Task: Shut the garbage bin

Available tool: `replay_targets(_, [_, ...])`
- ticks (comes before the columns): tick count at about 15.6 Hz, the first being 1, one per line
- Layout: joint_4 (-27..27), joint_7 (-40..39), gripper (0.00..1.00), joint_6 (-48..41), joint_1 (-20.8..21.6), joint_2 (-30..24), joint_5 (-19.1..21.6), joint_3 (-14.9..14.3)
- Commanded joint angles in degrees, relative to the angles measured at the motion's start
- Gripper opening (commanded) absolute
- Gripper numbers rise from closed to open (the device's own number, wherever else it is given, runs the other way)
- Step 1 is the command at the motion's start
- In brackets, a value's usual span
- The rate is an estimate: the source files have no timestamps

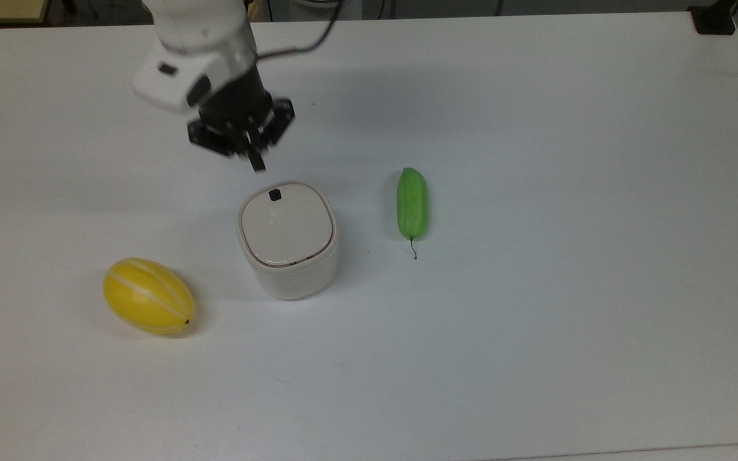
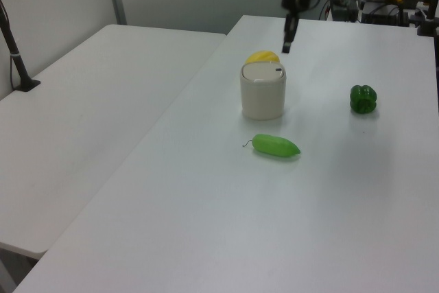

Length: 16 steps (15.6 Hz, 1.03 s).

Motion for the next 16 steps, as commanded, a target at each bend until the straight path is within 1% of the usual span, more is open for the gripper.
replay_targets(1, [-5.56, 4.68, 0.03, -9.4, -1.0, -9.59, -3.14, 0.22])
replay_targets(2, [-6.61, 7.14, 0.04, -12.04, -1.09, -11.08, -5.77, 0.66])
replay_targets(3, [-8.01, 9.68, 0.05, -13.81, -1.18, -12.66, -7.54, 1.53])
replay_targets(4, [-9.68, 12.41, 0.06, -14.61, -1.97, -14.16, -8.42, 2.67])
replay_targets(5, [-11.17, 14.96, 0.11, -14.53, -3.37, -15.83, -8.78, 4.16])
replay_targets(6, [-12.41, 16.9, 0.22, -14.61, -5.12, -17.32, -8.87, 6.09])
replay_targets(7, [-13.72, 18.4, 0.45, -14.61, -6.7, -18.73, -8.96, 7.76])
replay_targets(8, [-15.13, 19.11, 0.99, -14.7, -7.85, -20.31, -9.22, 9.26])
replay_targets(9, [-16.54, 19.2, 1.0, -14.96, -8.56, -21.89, -9.66, 10.23])
replay_targets(10, [-17.16, 19.11, 1.0, -15.75, -9.17, -22.95, -9.66, 10.5])
replay_targets(12, [-16.64, 19.38, 1.0, -18.81, -9.62, -23.05, -9.66, 10.77])
replay_targets(14, [-14.37, 19.55, 1.0, -23.56, -10.06, -23.23, -9.75, 10.86])
replay_targets(16, [-13.65, 19.64, 1.0, -23.93, -10.67, -22.96, -9.75, 10.86])
